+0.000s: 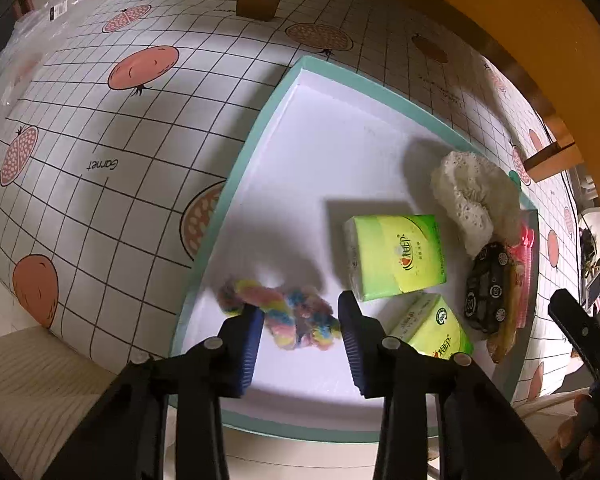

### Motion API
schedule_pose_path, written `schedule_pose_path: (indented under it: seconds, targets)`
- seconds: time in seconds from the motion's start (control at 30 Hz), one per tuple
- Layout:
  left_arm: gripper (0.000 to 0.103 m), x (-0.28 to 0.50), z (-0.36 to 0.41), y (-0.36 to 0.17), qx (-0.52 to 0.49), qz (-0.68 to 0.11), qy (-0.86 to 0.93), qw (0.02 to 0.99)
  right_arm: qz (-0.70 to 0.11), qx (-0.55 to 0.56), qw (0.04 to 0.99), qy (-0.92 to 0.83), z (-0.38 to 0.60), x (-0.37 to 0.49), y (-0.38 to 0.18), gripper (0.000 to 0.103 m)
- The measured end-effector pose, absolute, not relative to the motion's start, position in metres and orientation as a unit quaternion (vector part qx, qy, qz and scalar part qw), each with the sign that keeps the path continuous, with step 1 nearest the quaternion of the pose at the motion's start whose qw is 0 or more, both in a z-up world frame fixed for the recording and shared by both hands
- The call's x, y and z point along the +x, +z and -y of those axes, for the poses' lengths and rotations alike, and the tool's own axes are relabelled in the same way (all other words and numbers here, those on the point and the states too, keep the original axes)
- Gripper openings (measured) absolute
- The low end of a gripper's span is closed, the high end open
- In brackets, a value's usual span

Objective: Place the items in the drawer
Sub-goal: 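Lower the left gripper to the rainbow rope toy while the right gripper reaches the yellow snack bag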

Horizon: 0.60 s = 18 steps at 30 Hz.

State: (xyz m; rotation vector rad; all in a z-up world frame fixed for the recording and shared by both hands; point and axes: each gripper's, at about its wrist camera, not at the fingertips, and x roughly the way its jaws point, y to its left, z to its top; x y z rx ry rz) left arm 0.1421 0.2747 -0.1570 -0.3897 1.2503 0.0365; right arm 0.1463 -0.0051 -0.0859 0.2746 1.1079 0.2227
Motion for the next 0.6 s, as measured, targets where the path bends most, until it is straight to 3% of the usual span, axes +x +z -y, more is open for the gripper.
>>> schedule_pose_path:
  seconds: [0.1,0.37,0.6]
  targets:
    - [0.039,0.143,-0.274,-0.157,-0.182,-0.581,0.017,0.793,-0.523,0.099,0.837,0.129,-0.010,0.142,-0.085,0.077]
    - [0.039,0.138,-0.278,-0.159,-0.188,-0.580,0.016,0.792,-0.546,0.044,0.824,0.144,-0.029,0.139,-0.097,0.059]
    - [0.039,0.136,-0.283,-0.159,-0.189,-0.580,0.016,0.792,-0.566,0.040,0.814,0.127,-0.026,0.144,-0.111,0.053]
